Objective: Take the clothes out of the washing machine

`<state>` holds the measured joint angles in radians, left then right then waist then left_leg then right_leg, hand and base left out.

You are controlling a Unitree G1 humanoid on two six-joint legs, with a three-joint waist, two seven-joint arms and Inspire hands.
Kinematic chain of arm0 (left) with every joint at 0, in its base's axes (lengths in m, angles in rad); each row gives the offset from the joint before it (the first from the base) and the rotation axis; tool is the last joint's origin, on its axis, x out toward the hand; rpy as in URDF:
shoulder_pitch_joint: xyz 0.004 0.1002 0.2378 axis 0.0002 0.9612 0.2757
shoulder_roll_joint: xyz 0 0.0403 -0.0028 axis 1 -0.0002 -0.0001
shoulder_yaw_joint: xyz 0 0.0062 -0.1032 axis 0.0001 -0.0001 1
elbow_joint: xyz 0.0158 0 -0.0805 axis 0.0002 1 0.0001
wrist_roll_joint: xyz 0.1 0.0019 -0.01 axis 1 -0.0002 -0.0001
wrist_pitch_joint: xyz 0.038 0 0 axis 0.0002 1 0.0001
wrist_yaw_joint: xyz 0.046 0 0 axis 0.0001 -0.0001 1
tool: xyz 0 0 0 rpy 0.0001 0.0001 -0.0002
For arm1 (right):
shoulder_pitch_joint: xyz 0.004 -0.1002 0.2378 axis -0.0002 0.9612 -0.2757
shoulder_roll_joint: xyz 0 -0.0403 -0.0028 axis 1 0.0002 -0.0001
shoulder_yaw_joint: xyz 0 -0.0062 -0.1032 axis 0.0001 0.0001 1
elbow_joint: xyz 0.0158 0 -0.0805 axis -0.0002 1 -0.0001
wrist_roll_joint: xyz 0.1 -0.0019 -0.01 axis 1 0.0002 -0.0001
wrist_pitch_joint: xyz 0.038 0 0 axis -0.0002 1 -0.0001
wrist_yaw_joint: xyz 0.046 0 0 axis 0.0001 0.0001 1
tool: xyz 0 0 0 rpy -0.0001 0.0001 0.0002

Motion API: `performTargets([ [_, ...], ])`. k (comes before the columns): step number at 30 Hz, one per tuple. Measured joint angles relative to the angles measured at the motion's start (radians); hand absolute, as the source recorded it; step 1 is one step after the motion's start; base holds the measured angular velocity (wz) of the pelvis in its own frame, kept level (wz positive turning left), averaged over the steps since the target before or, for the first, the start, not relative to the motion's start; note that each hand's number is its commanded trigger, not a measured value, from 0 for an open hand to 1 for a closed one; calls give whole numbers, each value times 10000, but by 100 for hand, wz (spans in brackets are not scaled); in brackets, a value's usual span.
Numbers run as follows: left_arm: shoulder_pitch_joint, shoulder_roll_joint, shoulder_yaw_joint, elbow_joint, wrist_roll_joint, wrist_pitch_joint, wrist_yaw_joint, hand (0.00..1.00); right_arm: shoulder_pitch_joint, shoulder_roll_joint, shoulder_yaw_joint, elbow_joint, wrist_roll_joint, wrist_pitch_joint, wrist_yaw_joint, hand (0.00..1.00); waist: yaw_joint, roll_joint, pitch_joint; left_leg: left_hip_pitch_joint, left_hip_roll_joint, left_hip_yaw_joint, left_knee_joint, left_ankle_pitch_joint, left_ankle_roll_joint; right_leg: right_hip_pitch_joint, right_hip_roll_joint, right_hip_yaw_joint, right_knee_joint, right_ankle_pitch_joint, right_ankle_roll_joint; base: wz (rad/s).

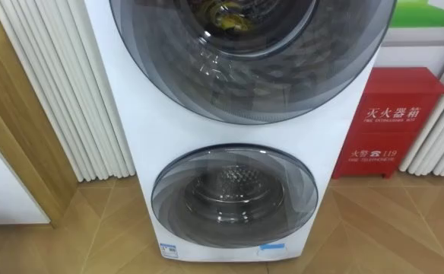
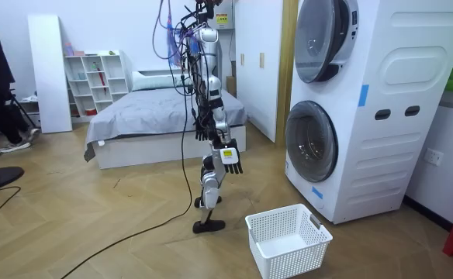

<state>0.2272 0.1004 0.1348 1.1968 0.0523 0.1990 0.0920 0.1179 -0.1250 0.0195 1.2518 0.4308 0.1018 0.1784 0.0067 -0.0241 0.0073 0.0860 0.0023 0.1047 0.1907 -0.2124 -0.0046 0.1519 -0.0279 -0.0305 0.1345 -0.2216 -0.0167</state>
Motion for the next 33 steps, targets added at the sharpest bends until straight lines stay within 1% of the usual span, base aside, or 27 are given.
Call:
performTargets([
  [6, -1, 4, 25, -49, 106, -58, 282, 0, -10, 6, 17, -9, -24, -10, -14, 0, 7, -27, 20, 38, 0, -2, -21, 0, 0, 16, -2, -1, -15, -5, 7, 0],
  [8, 8, 10, 83, -231, 182, -55, 365, 0, -13, 16, 27, -47, -27, -10, -29, 0, 5, -55, 37, 37, -3, -2, -20, 0, 0, 15, -8, -17, -40, -13, 15, 0],
  [13, -2, 12, 72, -532, 218, -103, 373, 0, -44, 11, 197, -81, 8, -18, -150, 0, 9, -69, 29, 20, -10, -2, -34, 0, 0, 6, -7, -11, -73, -17, 21, 0],
  [16, -2, 10, 56, -525, 213, -107, 471, 0, -60, 16, 179, -76, 24, -9, -236, 0, -20, -88, 14, -24, -16, -8, -25, 0, 0, 4, -6, -35, -28, -16, 20, 3],
  [17, 1, 10, 55, -529, 183, -107, 498, 0, -64, 17, 173, -90, 29, -6, -280, 0, -10, -133, -16, -26, -17, -8, -22, 0, 0, 1, -5, -35, -28, -16, 19, 4],
  [18, 6, 9, 53, -528, 157, -107, 499, 0, -63, 17, 183, -123, 69, 0, -331, 0, -3, -137, -25, -24, -17, -8, -18, 0, 0, 6, -5, -35, -25, -16, 19, 0],
  [19, 8, 9, 50, -517, 122, -115, 502, 0, -76, 20, 193, -160, 156, 9, -378, 0, 6, -98, -38, -21, -17, -7, -13, 0, 0, 8, -6, -41, -18, -16, 18, 0],
  [20, 8, 6, 51, -513, -145, -150, 513, 0, -87, 20, 255, -309, 406, 40, -591, 0, 17, -104, -61, -13, -11, -6, -2, 0, 0, 12, -6, -85, 18, -14, 16, 0],
  [21, 9, 6, 52, -514, -193, -179, 512, 0, -77, 16, 252, -402, 449, 82, -667, 0, 14, -85, -67, -16, -7, -5, 9, 0, 0, 12, -7, -114, 25, -13, 15, 0],
  [22, 25, 8, 74, -518, -187, -227, 514, 0, -73, 0, 177, -653, 447, 165, -792, 0, 4, -91, -68, -19, 0, -6, 21, 0, 0, 7, -5, -122, 37, -12, 13, 0],
  [23, 35, 8, 155, -519, -140, -287, 517, 0, -77, -13, -61, -1098, 363, 303, -952, 0, 6, -145, -33, -23, 6, -6, 66, 0, 0, 0, -3, -116, 79, -12, 13, -4],
  [24, 30, 5, 213, -517, -116, -313, 517, 0, -71, -31, -150, -1425, 345, 360, -1057, 0, 8, -104, -44, -20, 9, -5, 93, 0, 0, 1, -7, -115, 105, -12, 13, -7],
  [25, 13, 4, 326, -521, -109, -372, 519, 0, -103, -53, -484, -2215, 365, 436, -1270, 0, 2, -173, -1, -17, 19, -4, 124, 0, 1, -36, -7, -125, 176, -12, 13, -6],
  [26, -6, 11, 396, -522, -86, -462, 519, 0, -153, -53, -876, -3154, 382, 451, -1512, 0, -40, -138, -11, -22, 21, -5, 128, -1, 2, -33, -11, -180, 180, -12, 13, 0],
  [27, -15, 20, 396, -525, -53, -502, 519, 0, -234, -66, -1047, -3609, 381, 444, -1649, 0, -59, -137, -9, -23, 21, -8, 127, -2, 4, -34, -20, -229, 187, -12, 14, 5],
  [28, -39, 40, 512, -528, -1, -580, 518, 0, -472, -81, -1419, -4237, 383, 336, -1912, 0, -42, -147, -6, 16, 18, -10, 121, -5, 10, -11, -20, -238, 181, -10, 18, 4],
  [29, -22, 89, 603, -572, -2, -599, 517, 0, -687, -128, -1670, -4929, 393, 314, -2218, 0, 11, -194, -5, 99, 12, -4, 90, -5, 13, 20, -25, -234, 187, -20, 34, 0],
  [30, -2, 121, 603, -589, -2, -607, 516, 0, -736, -194, -1696, -5386, 396, 307, -2337, 0, 10, -206, -10, 115, 6, -5, 80, -4, 14, 43, -27, -235, 175, -27, 44, 0],
  [31, 17, 182, 601, -598, 11, -604, 516, 0, -917, -374, -1703, -6276, 345, 307, -2498, 0, 17, -256, -11, 102, 0, -2, 88, -3, 15, 38, -36, -248, 175, -31, 51, 5],
  [32, 20, 258, 583, -604, 41, -585, 515, 0, -1008, -522, -1704, -7286, 313, 305, -2650, 0, 10, -288, -27, 47, -2, -6, 104, -1, 18, -1, -43, -276, 184, -31, 51, 3],
  [33, 49, 300, 584, -603, 82, -572, 516, 0, -1063, -588, -1703, -7775, 310, 286, -2727, 0, 36, -291, -41, 32, -1, -6, 115, -1, 18, -11, -41, -273, 184, -31, 51, 4],
])
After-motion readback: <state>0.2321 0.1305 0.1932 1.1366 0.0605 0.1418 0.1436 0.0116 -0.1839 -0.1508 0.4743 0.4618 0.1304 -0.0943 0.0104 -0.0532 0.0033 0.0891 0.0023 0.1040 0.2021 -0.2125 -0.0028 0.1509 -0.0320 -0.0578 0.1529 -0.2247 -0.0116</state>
